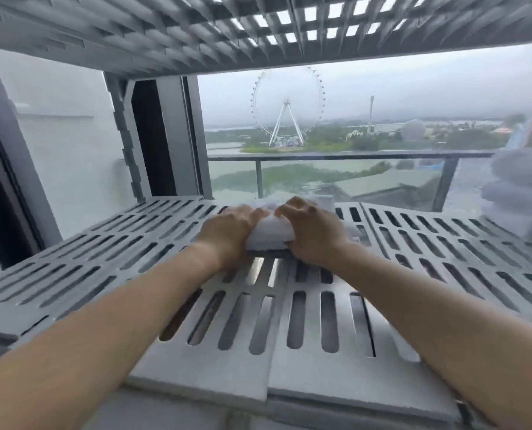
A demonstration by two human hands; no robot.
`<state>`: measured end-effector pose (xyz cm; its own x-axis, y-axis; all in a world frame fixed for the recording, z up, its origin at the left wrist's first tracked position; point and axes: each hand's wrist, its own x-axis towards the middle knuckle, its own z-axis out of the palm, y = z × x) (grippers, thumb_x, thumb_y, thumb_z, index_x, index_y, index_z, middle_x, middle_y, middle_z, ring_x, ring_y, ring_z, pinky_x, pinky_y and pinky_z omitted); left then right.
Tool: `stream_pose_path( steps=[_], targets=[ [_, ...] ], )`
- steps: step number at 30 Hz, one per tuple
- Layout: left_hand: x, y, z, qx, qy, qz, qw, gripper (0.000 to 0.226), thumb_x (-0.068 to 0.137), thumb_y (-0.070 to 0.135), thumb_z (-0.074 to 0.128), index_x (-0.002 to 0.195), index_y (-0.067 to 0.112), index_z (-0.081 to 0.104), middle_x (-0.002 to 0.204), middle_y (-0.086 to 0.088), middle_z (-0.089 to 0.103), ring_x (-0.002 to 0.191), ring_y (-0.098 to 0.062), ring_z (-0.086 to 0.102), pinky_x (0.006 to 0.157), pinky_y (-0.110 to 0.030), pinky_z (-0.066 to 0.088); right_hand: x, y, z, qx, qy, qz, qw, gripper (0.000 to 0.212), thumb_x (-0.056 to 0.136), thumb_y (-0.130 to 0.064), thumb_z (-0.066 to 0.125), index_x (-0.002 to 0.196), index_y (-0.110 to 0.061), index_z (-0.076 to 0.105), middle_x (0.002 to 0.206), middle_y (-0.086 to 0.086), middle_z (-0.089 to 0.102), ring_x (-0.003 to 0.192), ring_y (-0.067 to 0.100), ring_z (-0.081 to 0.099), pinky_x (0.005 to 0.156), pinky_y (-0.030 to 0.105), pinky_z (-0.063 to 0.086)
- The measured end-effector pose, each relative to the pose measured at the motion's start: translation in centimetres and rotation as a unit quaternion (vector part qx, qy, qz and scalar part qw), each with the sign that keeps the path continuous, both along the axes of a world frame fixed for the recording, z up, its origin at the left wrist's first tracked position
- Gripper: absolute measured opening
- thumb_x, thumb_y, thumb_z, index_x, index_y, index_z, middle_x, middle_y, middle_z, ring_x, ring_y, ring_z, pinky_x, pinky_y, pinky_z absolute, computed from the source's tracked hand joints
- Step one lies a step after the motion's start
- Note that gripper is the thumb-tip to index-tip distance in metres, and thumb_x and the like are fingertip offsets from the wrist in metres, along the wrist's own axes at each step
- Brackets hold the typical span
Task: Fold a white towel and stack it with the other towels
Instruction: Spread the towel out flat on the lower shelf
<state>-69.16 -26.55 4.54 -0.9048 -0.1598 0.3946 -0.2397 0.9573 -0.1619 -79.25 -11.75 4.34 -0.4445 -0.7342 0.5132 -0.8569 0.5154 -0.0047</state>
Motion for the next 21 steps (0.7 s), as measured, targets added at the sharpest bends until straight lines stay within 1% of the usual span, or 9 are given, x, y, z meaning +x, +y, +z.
stream_pose_path(
  steps=[3,4,6,8,11,15,18,21],
  targets=[
    [-0.9,-1.6,-0.7,0.053,-0.025,-0.009,0.998,0.076,0.078,0.012,0.06,0.136,0.037,0.017,0.135,-0.001,0.042,0.114,-0.026,0.05,0.083,-0.04,0.047,-0.1,-1.4,-0.3,0.028,0.017,-0.014,0.999,0.049,0.075,-0.014,0.061,0.121,-0.024,0.048,0.123,0.002,0.048,0.11,0.025,0.051,0.07,0.035,0.045],
    [-1.3,-1.8,-1.0,0.068,-0.019,-0.024,0.997,0.073,0.078,0.015,0.06,0.136,0.036,0.019,0.135,-0.002,0.043,0.113,-0.026,0.051,0.083,-0.04,0.046,-0.3,-1.6,-0.3,0.028,0.013,-0.02,0.999,0.049,0.074,-0.015,0.062,0.121,-0.024,0.048,0.123,0.002,0.048,0.11,0.026,0.051,0.071,0.036,0.046],
    [-2.3,-2.2,-1.2,0.104,0.0,-0.054,0.993,0.068,0.079,0.029,0.062,0.136,0.033,0.025,0.135,-0.002,0.045,0.114,-0.025,0.051,0.087,-0.041,0.045,-1.0,-1.9,-0.2,0.029,-0.001,-0.026,0.999,0.05,0.073,-0.016,0.061,0.121,-0.024,0.048,0.123,0.003,0.046,0.113,0.027,0.049,0.077,0.039,0.049],
    [-3.4,-2.2,-1.1,0.117,0.001,-0.075,0.99,0.069,0.078,0.04,0.064,0.136,0.032,0.027,0.136,0.0,0.045,0.117,-0.023,0.05,0.092,-0.042,0.045,-1.7,-2.2,-0.1,0.038,-0.009,-0.022,0.999,0.053,0.073,-0.018,0.062,0.123,-0.025,0.046,0.124,0.003,0.045,0.115,0.027,0.047,0.081,0.043,0.051],
    [-4.8,-1.9,-0.9,0.115,-0.005,-0.091,0.989,0.069,0.079,0.04,0.065,0.138,0.026,0.031,0.138,0.002,0.044,0.121,-0.019,0.047,0.097,-0.042,0.044,-2.8,-2.3,-0.4,0.041,-0.016,-0.013,0.999,0.057,0.073,-0.021,0.062,0.126,-0.026,0.044,0.125,0.004,0.044,0.117,0.028,0.046,0.081,0.045,0.051],
    [-5.7,-1.6,-1.6,0.089,0.011,-0.088,0.992,0.065,0.08,0.039,0.065,0.136,0.024,0.035,0.137,0.002,0.046,0.12,-0.019,0.049,0.094,-0.039,0.044,-3.6,-1.9,-2.1,0.01,-0.02,-0.024,0.999,0.059,0.072,-0.021,0.063,0.128,-0.026,0.044,0.126,0.003,0.045,0.114,0.029,0.047,0.08,0.044,0.05],
    [-5.5,-1.9,-3.2,0.057,0.073,-0.106,0.99,0.062,0.081,0.038,0.063,0.136,0.023,0.038,0.135,0.002,0.049,0.118,-0.023,0.051,0.089,-0.038,0.043,-3.8,-1.6,-3.0,-0.049,-0.03,-0.012,0.998,0.055,0.069,-0.02,0.065,0.122,-0.026,0.051,0.121,0.001,0.049,0.108,0.028,0.051,0.076,0.041,0.049],
    [-5.4,-2.6,-4.1,0.065,0.121,-0.13,0.982,0.06,0.079,0.039,0.066,0.132,0.022,0.046,0.132,0.001,0.054,0.115,-0.026,0.055,0.085,-0.041,0.046,-3.7,-1.7,-3.3,-0.056,-0.007,-0.008,0.998,0.054,0.067,-0.022,0.068,0.119,-0.026,0.053,0.118,-0.001,0.05,0.106,0.027,0.051,0.07,0.036,0.046]
  ],
)
